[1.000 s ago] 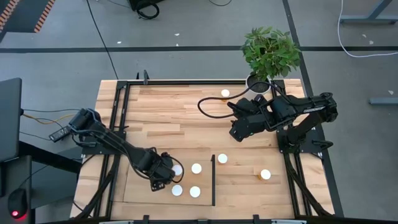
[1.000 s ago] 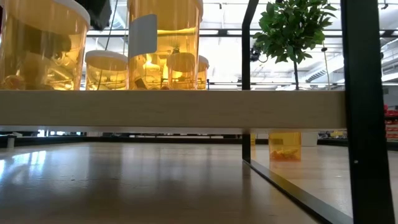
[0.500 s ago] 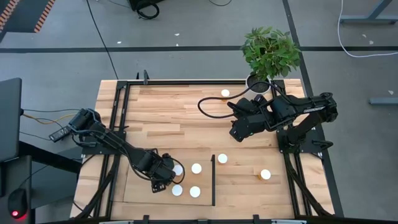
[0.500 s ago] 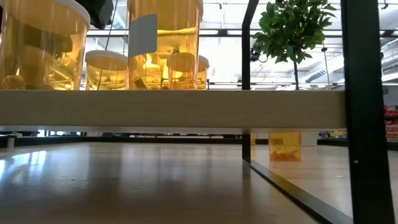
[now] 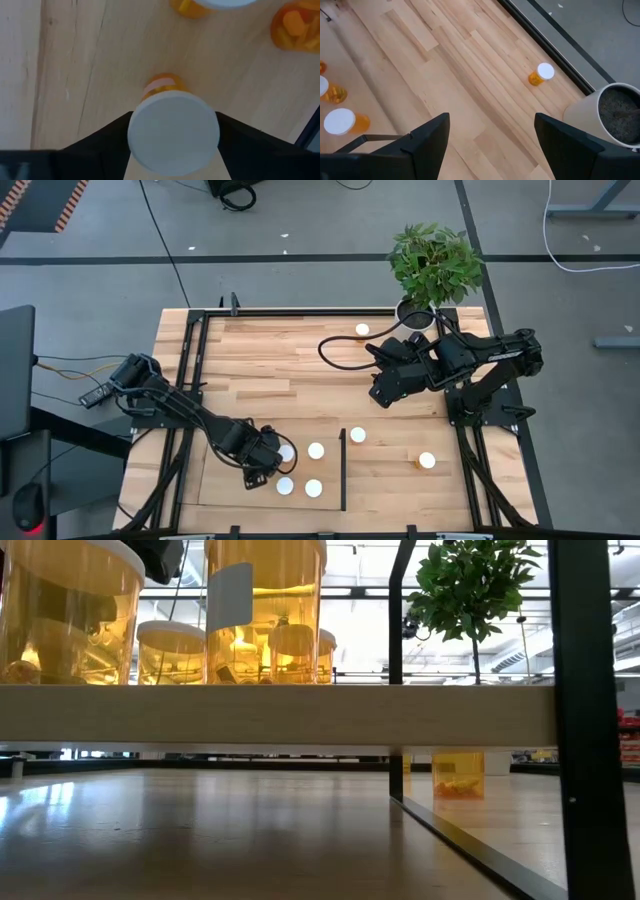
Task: Pick and place medicine bottles onto shelf by color
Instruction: Put the orange pill bottle on the shelf, then align the orange pill bottle with the other orange pill bottle on the shelf
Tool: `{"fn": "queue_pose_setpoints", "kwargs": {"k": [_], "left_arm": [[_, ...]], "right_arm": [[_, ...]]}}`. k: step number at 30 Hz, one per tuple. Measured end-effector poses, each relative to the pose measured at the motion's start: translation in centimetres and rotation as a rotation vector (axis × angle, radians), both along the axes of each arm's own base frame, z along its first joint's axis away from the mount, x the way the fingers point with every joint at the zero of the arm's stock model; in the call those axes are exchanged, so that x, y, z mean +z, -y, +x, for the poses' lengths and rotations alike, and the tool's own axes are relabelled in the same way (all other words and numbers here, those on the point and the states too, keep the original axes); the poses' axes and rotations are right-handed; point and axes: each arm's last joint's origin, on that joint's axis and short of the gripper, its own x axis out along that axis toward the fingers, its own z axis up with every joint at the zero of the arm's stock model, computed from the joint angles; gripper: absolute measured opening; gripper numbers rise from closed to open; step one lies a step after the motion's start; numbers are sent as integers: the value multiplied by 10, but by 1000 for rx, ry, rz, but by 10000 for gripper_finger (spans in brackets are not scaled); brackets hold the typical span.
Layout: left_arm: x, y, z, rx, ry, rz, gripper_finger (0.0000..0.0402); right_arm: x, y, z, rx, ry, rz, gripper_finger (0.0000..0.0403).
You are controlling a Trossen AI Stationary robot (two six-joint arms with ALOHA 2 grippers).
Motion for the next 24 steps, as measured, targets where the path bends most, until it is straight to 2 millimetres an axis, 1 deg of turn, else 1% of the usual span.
{"fn": "queue_pose_setpoints", "kwargs": {"k": [3, 6, 9, 13, 15, 17, 19, 22, 24], "left_arm": [[2, 0, -1, 1, 1, -9, 285], [10, 0, 0, 2, 13, -16, 295], [24, 2, 2, -14, 19, -17, 301], [42, 3, 5, -30, 45, -16, 304], [51, 3, 6, -28, 63, -6, 304], [58, 2, 6, -27, 65, 4, 304], [62, 3, 7, -25, 78, 6, 304], [65, 2, 6, -25, 73, 11, 303], [66, 3, 6, -27, 78, 9, 303]], "right_arm": [[0, 0, 0, 0, 0, 0, 299], [0, 0, 0, -5, 3, 3, 299], [0, -1, 0, -7, 3, 19, 299], [-1, -6, -1, 46, -22, 37, 299], [-5, -10, -1, 74, -48, 45, 299], [-14, -15, -1, 109, -97, 68, 299], [-29, -21, 0, 153, -163, 98, 299], [-59, -32, 3, 208, -232, 136, 299], [-77, -40, 8, 237, -222, 177, 299]]}}
